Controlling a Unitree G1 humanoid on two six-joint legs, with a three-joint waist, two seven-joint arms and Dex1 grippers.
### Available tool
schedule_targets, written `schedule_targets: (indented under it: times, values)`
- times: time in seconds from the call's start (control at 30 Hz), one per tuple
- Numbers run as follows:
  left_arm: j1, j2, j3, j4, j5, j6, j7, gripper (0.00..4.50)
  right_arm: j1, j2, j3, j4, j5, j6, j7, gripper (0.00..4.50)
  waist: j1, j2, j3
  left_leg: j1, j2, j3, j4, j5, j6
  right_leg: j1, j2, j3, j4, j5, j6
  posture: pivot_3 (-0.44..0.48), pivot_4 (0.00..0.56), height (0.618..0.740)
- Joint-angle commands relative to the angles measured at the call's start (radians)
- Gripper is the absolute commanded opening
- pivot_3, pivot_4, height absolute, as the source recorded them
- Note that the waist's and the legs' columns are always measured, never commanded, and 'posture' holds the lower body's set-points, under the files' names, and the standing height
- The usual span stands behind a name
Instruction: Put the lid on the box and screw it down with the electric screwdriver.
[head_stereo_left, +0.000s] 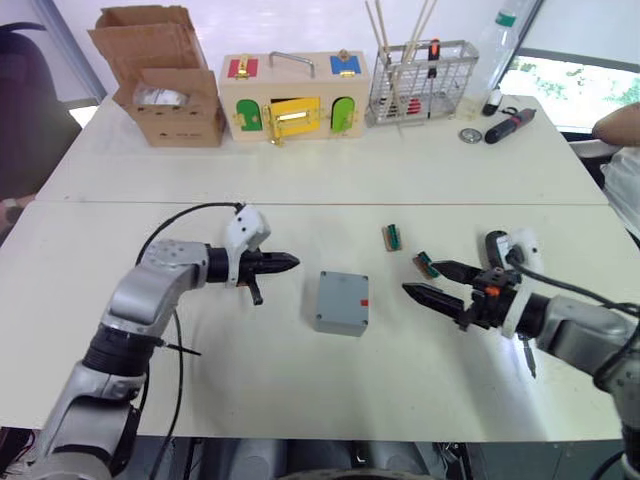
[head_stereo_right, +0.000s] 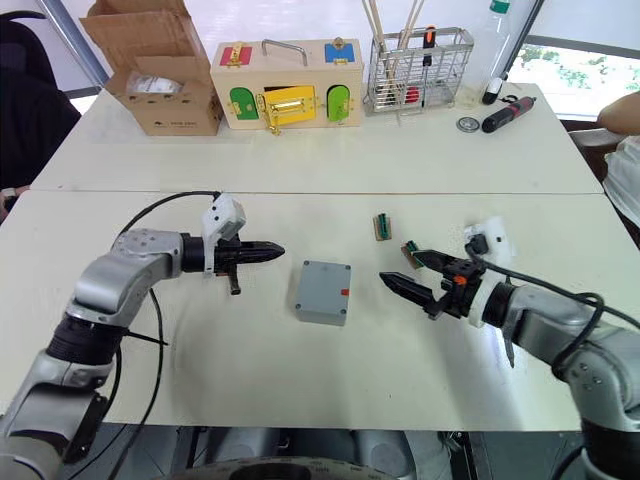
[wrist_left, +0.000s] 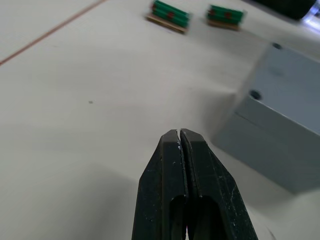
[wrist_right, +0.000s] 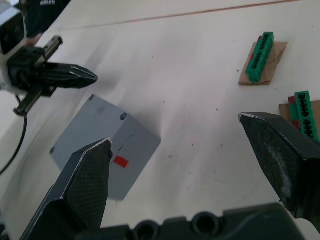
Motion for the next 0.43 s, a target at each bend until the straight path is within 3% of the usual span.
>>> schedule_targets:
  times: [0.03, 0.23, 0.43]
  values:
    - [0.093, -0.021, 0.102, -0.094, -0.031, 0.044, 0.114, 0.00, 0.085, 0.040, -0.001, -0.076, -0.076, -0.082, -0.032, 4.49, -0.001, 0.000, 0.000, 0.000, 0.000, 0.000, -0.001, 0.000, -0.001, 0.000, 0.000, 0.000, 0.000, 0.000, 0.000, 0.000, 0.150, 0.740]
    - [0.294, 0.001, 0.220, -0.295, -0.154, 0.194, 0.169, 0.00, 0.239, 0.086, 0.015, -0.152, -0.121, -0.132, -0.047, 4.49, -0.001, 0.001, 0.000, 0.002, 0.001, 0.000, -0.002, 0.000, 0.000, 0.001, 0.000, 0.000, 0.000, 0.000, 0.000, 0.000, 0.150, 0.740]
    - [0.344, 0.019, 0.241, -0.316, -0.197, 0.216, 0.169, 0.00, 0.265, 0.062, 0.075, -0.123, -0.194, -0.158, -0.009, 4.49, 0.005, 0.001, 0.000, 0.015, 0.000, 0.000, -0.003, 0.000, 0.000, 0.014, 0.000, 0.000, -0.001, 0.000, 0.000, 0.000, 0.150, 0.740]
